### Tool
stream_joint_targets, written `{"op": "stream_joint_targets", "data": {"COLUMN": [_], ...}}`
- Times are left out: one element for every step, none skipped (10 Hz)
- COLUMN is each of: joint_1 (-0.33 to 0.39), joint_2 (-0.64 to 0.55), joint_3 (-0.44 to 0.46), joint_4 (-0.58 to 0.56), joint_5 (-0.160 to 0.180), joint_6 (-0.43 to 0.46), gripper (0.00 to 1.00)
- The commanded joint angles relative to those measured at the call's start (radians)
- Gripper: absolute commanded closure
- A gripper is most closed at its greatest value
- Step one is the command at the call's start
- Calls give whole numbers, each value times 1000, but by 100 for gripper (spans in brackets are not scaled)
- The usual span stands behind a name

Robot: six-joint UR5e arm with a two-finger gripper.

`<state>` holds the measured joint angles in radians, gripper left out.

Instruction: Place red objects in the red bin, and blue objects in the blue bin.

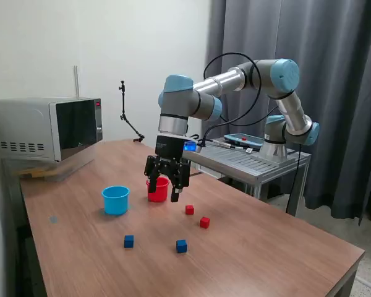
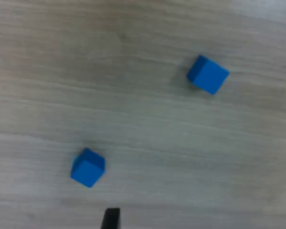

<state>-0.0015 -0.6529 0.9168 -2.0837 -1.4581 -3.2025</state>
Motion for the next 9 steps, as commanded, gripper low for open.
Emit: {"op": "stream_joint_targets", "data": {"joint_1": [-8,-18,-25,-25,-25,-25,-25,-25,-25], "joint_2": [33,48,67,85,104,123,139,148,166], "joint_3": [-30,-58,-74,-84,-93,-104,-110,-111,-116], "joint_4": [-19,-19,-27,-27,-27,-27,-29,-30,-47], "joint_5": [-21,-25,-25,-24,-24,-24,-24,-22,-22], "joint_6": [74,108,118,119,119,139,151,151,153], "gripper": [0,0,0,0,0,0,0,0,0]}}
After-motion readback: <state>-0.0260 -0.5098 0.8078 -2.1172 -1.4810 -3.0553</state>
